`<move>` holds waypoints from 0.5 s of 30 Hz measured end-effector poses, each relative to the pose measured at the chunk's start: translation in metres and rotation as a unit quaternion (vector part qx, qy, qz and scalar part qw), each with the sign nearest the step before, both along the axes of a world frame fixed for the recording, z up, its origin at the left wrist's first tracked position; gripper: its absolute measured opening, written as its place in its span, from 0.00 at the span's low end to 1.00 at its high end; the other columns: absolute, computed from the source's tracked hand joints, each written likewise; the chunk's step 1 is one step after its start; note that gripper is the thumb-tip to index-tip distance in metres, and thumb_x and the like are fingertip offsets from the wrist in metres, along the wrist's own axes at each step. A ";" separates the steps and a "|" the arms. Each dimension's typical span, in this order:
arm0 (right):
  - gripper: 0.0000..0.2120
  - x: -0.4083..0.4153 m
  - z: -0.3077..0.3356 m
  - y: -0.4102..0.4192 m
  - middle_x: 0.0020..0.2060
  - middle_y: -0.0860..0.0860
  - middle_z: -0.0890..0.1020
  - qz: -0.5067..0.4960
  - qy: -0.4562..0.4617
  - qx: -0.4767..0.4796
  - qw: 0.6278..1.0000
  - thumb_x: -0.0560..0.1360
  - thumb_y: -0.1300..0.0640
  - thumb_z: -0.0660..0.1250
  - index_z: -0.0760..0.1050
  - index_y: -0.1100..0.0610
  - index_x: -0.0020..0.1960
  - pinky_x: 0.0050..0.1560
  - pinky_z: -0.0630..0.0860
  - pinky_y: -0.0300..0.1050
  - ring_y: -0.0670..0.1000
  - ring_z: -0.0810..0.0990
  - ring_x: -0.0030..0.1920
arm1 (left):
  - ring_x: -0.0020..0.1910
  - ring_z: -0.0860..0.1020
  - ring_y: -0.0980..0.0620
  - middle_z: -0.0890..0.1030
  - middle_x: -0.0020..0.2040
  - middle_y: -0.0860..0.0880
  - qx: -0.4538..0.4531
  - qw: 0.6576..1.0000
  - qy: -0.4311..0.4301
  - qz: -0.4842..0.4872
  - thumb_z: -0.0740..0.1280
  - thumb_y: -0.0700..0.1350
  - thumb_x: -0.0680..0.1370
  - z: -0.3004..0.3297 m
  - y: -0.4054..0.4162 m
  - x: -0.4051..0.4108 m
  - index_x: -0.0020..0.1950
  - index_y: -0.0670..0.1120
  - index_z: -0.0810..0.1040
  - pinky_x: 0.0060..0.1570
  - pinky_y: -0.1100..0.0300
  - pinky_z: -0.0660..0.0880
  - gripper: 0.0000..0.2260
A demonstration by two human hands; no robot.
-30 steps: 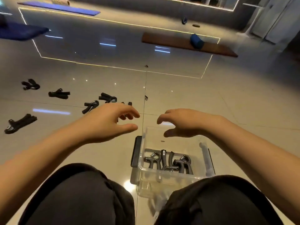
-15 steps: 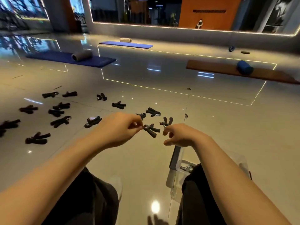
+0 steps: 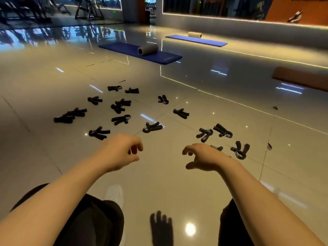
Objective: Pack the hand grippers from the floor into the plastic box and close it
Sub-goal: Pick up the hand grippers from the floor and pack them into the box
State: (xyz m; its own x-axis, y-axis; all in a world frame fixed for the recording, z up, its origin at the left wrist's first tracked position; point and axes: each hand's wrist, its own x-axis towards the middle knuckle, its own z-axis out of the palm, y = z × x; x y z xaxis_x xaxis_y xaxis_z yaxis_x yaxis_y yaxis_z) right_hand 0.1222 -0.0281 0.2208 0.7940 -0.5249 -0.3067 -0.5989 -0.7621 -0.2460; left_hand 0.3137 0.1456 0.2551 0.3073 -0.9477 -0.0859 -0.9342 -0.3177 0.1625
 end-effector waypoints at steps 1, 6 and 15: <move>0.23 0.015 0.002 -0.002 0.61 0.51 0.75 0.010 0.003 -0.008 1.000 0.73 0.50 0.70 0.69 0.51 0.66 0.54 0.71 0.43 0.50 0.74 0.56 | 0.45 0.75 0.60 0.74 0.44 0.60 -0.004 1.000 -0.014 0.009 0.67 0.52 0.76 0.000 -0.002 0.013 0.56 0.57 0.74 0.47 0.60 0.76 0.09; 0.23 0.087 0.034 -0.007 0.62 0.50 0.74 0.053 -0.032 -0.046 0.997 0.73 0.50 0.70 0.70 0.51 0.66 0.55 0.72 0.44 0.51 0.74 0.58 | 0.47 0.75 0.57 0.76 0.45 0.59 -0.072 0.995 -0.010 0.063 0.66 0.50 0.77 0.003 -0.012 0.072 0.55 0.56 0.76 0.48 0.55 0.77 0.08; 0.28 0.162 0.046 -0.039 0.67 0.50 0.70 0.103 -0.041 -0.064 0.992 0.72 0.51 0.71 0.66 0.51 0.70 0.61 0.70 0.45 0.52 0.70 0.64 | 0.46 0.75 0.57 0.75 0.46 0.58 -0.063 0.996 0.025 0.062 0.66 0.55 0.76 -0.009 -0.057 0.134 0.56 0.55 0.75 0.45 0.58 0.75 0.11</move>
